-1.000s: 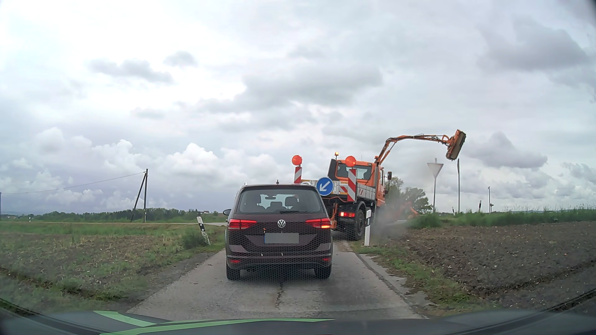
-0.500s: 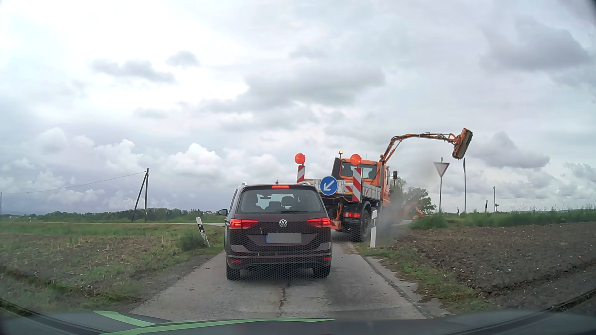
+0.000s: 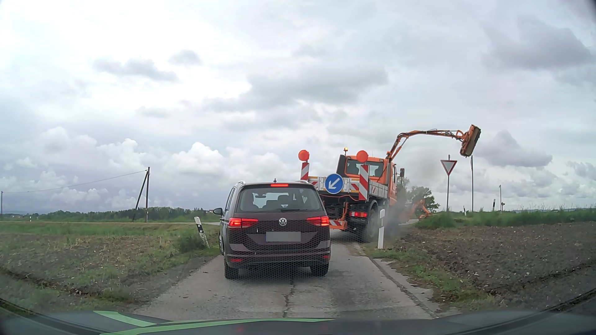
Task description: Follow the waypoints while adhering to traffic rules and regulations
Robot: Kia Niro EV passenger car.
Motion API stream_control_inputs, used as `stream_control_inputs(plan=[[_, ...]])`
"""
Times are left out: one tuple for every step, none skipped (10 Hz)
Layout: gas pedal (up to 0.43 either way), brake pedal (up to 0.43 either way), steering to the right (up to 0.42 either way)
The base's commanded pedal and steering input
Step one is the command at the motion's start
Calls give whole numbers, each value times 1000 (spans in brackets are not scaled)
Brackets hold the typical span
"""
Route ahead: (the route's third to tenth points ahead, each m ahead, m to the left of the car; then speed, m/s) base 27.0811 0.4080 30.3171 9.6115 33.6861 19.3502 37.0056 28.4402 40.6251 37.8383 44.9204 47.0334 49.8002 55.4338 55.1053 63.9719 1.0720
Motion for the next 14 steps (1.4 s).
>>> stream_control_inputs(plan=[[0,0,-64],[8,0,-65],[20,0,-65],[20,0,-65],[28,0,-65],[39,0,-65],[39,0,-65],[39,0,-65],[20,0,-65],[8,0,-65],[0,0,-65],[0,0,-65],[0,0,-66],[8,0,-66]])
